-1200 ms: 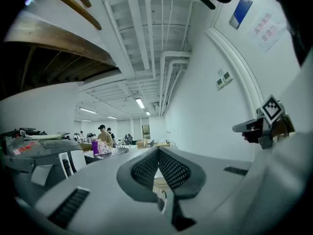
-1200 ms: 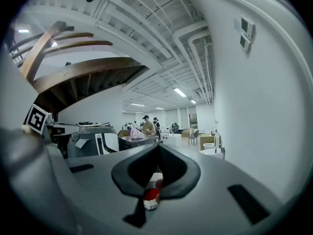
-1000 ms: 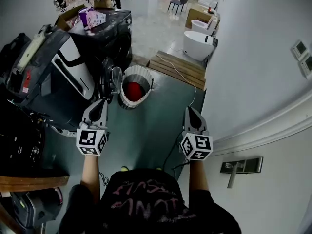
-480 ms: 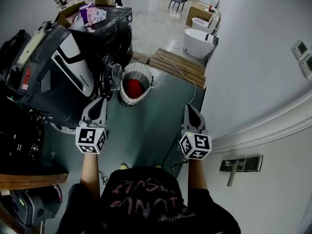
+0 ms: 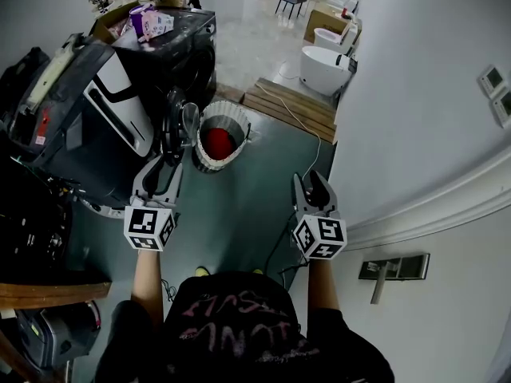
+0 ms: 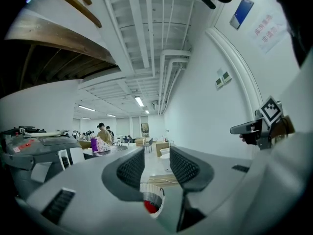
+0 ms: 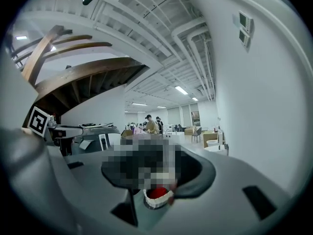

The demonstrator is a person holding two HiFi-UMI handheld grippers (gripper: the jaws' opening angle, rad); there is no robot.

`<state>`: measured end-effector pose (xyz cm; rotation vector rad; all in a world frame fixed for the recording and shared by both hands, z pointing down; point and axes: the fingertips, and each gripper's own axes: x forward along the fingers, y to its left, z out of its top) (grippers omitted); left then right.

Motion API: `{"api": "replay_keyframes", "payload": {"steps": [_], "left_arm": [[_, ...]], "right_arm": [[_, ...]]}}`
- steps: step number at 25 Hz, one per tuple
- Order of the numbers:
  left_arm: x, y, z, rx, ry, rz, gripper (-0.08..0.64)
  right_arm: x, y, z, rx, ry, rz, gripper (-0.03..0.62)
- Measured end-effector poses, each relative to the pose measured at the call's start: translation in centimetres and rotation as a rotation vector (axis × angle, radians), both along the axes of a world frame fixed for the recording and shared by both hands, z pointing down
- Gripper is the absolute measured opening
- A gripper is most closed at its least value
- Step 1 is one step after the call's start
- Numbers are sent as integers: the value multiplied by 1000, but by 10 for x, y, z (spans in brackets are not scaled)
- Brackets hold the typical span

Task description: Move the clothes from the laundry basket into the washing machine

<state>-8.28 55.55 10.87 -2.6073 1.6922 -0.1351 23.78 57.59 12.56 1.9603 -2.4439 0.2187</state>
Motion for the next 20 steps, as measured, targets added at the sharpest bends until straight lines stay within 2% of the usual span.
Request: {"api": "replay_keyframes", "payload": {"steps": [4,10,20], "left_arm": [[-1,1,0,-2,1,5,177],[-3,3,1,-7,-2,22,252],[-17,6,0,-8,-3,30,298]], "right_arm": [[-3,1,2,-5,3,-7,227],[-10,3,0,3,8,-20,332],[-21,7,-3,20,18,-1,348]]}}
